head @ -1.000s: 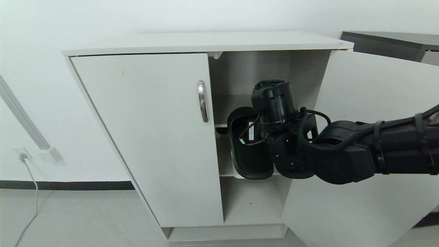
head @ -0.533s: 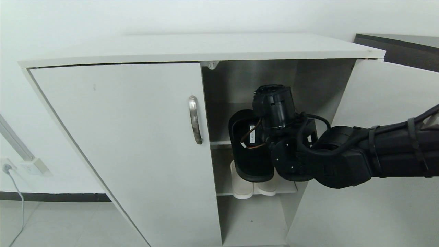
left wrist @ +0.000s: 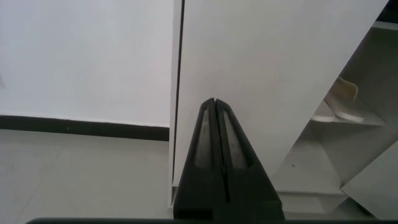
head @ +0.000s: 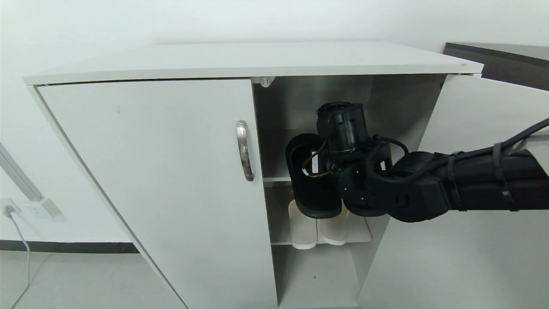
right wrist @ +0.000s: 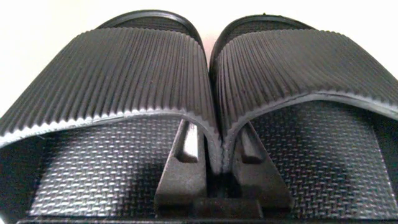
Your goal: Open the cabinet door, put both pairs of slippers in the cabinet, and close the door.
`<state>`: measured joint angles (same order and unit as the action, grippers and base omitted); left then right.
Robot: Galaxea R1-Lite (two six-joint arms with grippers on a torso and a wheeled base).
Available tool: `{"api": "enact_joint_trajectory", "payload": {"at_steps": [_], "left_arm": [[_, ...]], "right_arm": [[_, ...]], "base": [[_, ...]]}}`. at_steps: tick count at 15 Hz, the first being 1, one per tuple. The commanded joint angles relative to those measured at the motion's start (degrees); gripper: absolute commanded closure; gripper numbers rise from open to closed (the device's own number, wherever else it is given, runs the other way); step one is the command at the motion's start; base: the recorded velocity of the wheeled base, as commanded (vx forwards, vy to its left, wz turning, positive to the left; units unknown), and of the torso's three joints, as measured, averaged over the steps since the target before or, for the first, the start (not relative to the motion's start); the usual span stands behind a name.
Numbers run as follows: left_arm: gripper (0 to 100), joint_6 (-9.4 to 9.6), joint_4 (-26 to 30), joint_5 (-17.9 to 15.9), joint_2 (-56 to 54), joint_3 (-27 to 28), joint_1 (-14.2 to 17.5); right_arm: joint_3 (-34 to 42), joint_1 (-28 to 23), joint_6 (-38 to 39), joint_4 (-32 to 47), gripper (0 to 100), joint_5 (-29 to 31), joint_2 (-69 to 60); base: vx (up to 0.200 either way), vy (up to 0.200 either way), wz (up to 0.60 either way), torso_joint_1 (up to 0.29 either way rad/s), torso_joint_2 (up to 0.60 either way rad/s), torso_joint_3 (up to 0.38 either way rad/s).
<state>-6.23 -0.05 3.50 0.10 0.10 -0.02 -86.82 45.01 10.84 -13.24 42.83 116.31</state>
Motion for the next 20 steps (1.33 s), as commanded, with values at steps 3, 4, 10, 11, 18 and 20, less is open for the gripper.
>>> {"api": "enact_joint_trajectory", "payload": {"at_steps": [3,4,10,11,18,20], "left_arm": [[100,-0.01,0.0,0.0,0.0,0.0,0.0],[100,-0.01,0.0,0.0,0.0,0.0,0.0],[100,-0.01,0.0,0.0,0.0,0.0,0.0],[100,-0.01,0.0,0.0,0.0,0.0,0.0],[100,-0.01,0.0,0.0,0.0,0.0,0.1],[100,-0.01,0.0,0.0,0.0,0.0,0.0]], "right_arm": [[-4.4,-2.4,-0.5,0.2,100,-0.4,4.1],[-5.0,-2.6,-0.5,0.5,100,-0.5,4.5],[-14.5,-3.7,-0.3,8.9,100,-2.5,6.5],[-16.1,-3.8,-0.3,9.5,100,-2.5,7.0],[-17.5,-4.0,-0.3,9.5,100,-2.5,8.6],[-17.5,-4.1,-0.3,9.5,100,-2.5,8.7]], "base": [[0.000,0.000,0.00,0.000,0.00,0.000],[0.000,0.000,0.00,0.000,0.00,0.000],[0.000,0.000,0.00,0.000,0.00,0.000],[0.000,0.000,0.00,0.000,0.00,0.000],[0.000,0.000,0.00,0.000,0.00,0.000],[0.000,0.000,0.00,0.000,0.00,0.000]]}}
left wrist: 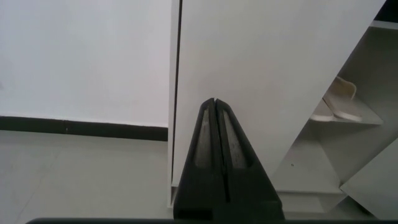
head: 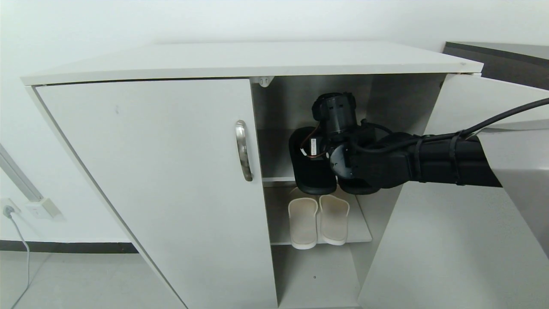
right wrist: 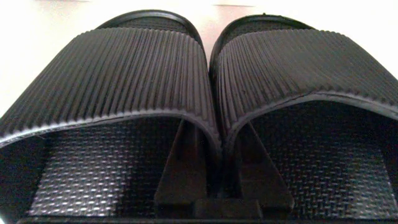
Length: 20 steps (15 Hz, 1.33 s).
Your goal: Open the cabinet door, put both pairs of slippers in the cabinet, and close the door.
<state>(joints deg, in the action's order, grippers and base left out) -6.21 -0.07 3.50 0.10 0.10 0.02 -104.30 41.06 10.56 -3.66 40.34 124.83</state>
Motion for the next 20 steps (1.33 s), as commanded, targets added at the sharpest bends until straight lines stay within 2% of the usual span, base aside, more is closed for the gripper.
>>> {"api": "enact_joint_trajectory", "payload": {"at_steps": [1,4,5,9,13,16,20], "left_arm": [[100,-0.04,0.0,0.0,0.0,0.0,0.0],[100,-0.04,0.0,0.0,0.0,0.0,0.0],[100,-0.04,0.0,0.0,0.0,0.0,0.0],[100,-0.04,0.0,0.0,0.0,0.0,0.0],[100,-0.04,0.0,0.0,0.0,0.0,0.0],[100,-0.12,0.0,-0.1,0.0,0.0,0.0],[100,-0.04,0.1,-0.1,0.0,0.0,0.0]], "right_arm": [[0.0,-0.1,0.0,0.0,100,0.0,0.2],[0.0,-0.5,0.0,0.0,100,0.0,0.2],[0.1,-0.5,0.0,0.1,0,0.0,0.2],[1.6,-0.2,0.0,0.1,0,0.4,-0.8],[8.2,1.6,0.6,-0.6,0,0.6,-5.7],[16.1,5.0,2.6,-0.7,0,1.9,-12.9],[31.4,8.2,4.3,-5.0,0,0.9,-22.2]], "base": [[0.000,0.000,0.00,0.000,0.00,0.000],[0.000,0.000,0.00,0.000,0.00,0.000],[0.000,0.000,0.00,0.000,0.00,0.000],[0.000,0.000,0.00,0.000,0.00,0.000],[0.000,0.000,0.00,0.000,0.00,0.000],[0.000,0.000,0.00,0.000,0.00,0.000],[0.000,0.000,0.00,0.000,0.00,0.000]]}}
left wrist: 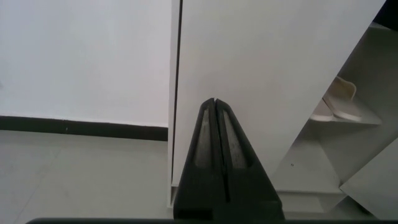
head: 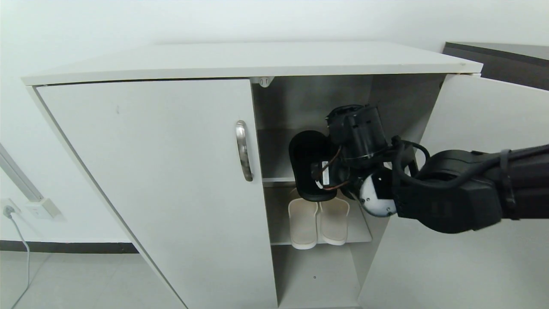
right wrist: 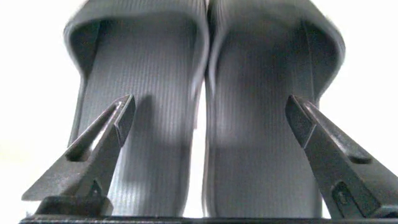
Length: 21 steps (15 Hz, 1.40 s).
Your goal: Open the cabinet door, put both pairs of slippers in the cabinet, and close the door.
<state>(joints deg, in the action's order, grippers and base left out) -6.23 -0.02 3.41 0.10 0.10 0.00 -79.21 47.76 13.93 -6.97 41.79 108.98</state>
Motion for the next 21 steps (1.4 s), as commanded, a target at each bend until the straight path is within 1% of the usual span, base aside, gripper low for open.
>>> {"api": "enact_joint_trajectory", "payload": {"at_steps": [1,3,4,6,8,15,21], "left_arm": [[100,-0.01,-0.1,0.0,0.0,0.0,0.0],[100,-0.01,-0.1,-0.1,0.0,0.0,0.0],[100,-0.01,0.0,-0.1,0.0,0.0,0.0],[100,-0.10,-0.1,-0.1,0.0,0.0,0.0],[100,-0.01,-0.1,-0.1,0.0,0.0,0.0],[100,-0.01,0.0,-0.1,0.0,0.0,0.0],[100,-0.01,-0.1,-0.1,0.0,0.0,0.0]], "right_arm": [[10.9,2.2,2.4,-3.5,0,-2.2,-8.6],[17.4,2.2,3.1,-7.1,0,-6.8,-12.3],[19.6,2.2,3.1,-9.3,100,-8.2,-13.4],[21.7,2.3,2.8,-11.1,100,-9.3,-13.5],[21.9,2.4,2.9,-11.3,100,-9.4,-12.9],[23.2,4.0,2.9,-16.1,100,-8.9,-8.0],[24.0,4.7,2.9,-16.3,100,-8.8,-7.6]], "base": [[0.000,0.000,0.00,0.000,0.00,0.000],[0.000,0.000,0.00,0.000,0.00,0.000],[0.000,0.000,0.00,0.000,0.00,0.000],[0.000,0.000,0.00,0.000,0.00,0.000],[0.000,0.000,0.00,0.000,0.00,0.000],[0.000,0.000,0.00,0.000,0.00,0.000],[-0.200,0.000,0.00,0.002,0.00,0.005]]}}
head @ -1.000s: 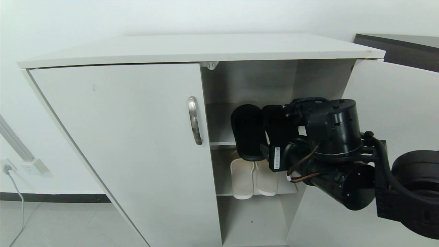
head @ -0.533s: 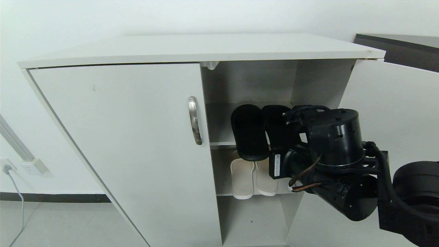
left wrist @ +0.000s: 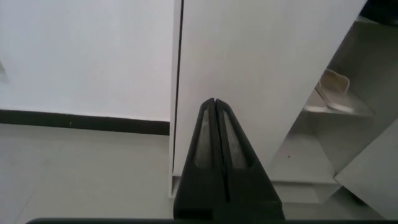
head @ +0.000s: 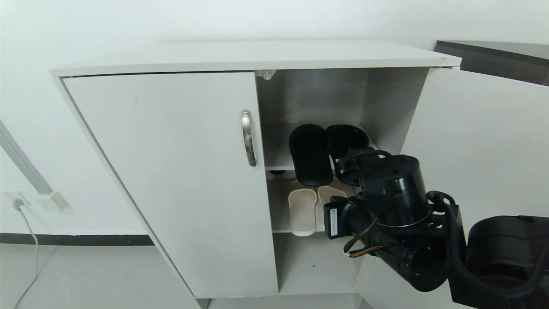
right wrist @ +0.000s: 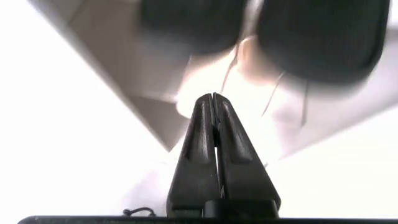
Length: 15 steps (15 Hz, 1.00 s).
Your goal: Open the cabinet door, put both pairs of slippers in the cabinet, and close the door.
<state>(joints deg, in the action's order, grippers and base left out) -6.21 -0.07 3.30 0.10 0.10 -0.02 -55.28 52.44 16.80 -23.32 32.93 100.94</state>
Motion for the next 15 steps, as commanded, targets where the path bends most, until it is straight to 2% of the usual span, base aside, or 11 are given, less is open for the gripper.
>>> {"api": "enact_joint_trajectory", "payload": {"at_steps": [1,8,14,15], "left_arm": [[100,-0.04,0.0,0.0,0.0,0.0,0.0],[100,-0.04,0.1,0.0,0.0,0.0,0.0],[100,-0.04,0.1,0.0,0.0,0.0,0.0],[100,-0.12,0.0,0.0,0.0,0.0,0.0]], "right_arm": [[0.3,0.0,0.0,0.0,100,0.0,0.6],[4.6,-0.3,-3.0,-4.6,100,-0.6,0.5],[5.4,-0.3,-3.4,-4.6,100,-0.6,0.7],[5.4,-0.3,-3.4,-4.6,100,-0.6,0.7]], "base": [[-0.200,0.000,0.00,0.002,0.00,0.002],[-0.200,0.000,0.00,0.002,0.00,0.000],[-0.200,0.000,0.00,0.004,0.00,0.002],[0.000,0.000,0.00,0.000,0.00,0.000]]}}
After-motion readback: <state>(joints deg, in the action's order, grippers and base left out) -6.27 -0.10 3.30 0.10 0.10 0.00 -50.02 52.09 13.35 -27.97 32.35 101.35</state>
